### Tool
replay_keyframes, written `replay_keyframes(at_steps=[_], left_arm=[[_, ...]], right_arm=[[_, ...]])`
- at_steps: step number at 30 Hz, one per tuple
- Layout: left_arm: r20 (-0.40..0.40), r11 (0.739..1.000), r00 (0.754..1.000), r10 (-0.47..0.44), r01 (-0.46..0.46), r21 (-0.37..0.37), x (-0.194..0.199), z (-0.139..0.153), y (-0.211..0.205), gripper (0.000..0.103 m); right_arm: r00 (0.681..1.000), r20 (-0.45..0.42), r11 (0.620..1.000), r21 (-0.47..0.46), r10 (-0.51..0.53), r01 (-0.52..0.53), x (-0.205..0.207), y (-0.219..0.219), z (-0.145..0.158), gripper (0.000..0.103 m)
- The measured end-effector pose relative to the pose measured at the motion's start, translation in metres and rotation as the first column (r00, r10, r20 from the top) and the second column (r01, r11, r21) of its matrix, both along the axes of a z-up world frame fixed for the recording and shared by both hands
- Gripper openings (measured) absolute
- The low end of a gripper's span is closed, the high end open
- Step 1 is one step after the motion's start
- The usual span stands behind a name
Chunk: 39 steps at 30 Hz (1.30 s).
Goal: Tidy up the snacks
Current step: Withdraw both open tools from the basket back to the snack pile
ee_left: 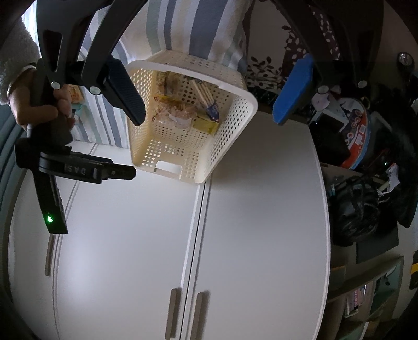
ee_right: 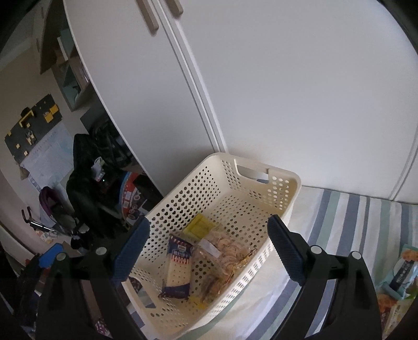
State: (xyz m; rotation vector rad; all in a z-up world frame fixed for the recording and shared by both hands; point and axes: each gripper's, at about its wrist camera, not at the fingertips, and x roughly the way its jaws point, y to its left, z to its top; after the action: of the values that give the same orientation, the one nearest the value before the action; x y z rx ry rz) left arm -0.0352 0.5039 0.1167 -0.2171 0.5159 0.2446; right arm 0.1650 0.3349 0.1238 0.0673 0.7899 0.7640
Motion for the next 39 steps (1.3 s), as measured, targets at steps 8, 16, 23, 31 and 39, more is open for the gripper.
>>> replay_keyframes(at_steps=[8, 16, 23, 31, 39], left_arm=[[0.012, 0.999, 0.999, -0.04, 0.04, 0.02, 0.006, 0.01, -0.018, 0.099], [0.013, 0.996, 0.997, -0.078, 0.078, 0.033, 0.013, 0.015, -0.038, 0.099], [0.023, 0.991, 0.992, -0.124, 0.122, 0.046, 0.019, 0.022, -0.061, 0.099], [0.02, 0.979, 0.98, -0.198, 0.196, 0.064, 0.029, 0.026, -0.097, 0.099], [0.004, 0.96, 0.962, -0.272, 0.271, 0.066, 0.041, 0.024, -0.13, 0.099]], right_arm=[[1.0, 0.015, 1.0, 0.012, 0.0, 0.0, -0.012, -0.021, 0.001, 0.091], [0.999, -0.001, 0.998, 0.042, -0.042, 0.042, -0.018, -0.064, -0.001, 0.091], [0.993, 0.004, 0.992, 0.031, -0.121, 0.121, -0.028, -0.128, -0.003, 0.091], [0.961, -0.011, 0.961, -0.039, -0.275, 0.275, -0.046, -0.215, -0.02, 0.091], [0.904, -0.075, 0.903, -0.13, -0.42, 0.409, -0.063, -0.294, -0.056, 0.094]])
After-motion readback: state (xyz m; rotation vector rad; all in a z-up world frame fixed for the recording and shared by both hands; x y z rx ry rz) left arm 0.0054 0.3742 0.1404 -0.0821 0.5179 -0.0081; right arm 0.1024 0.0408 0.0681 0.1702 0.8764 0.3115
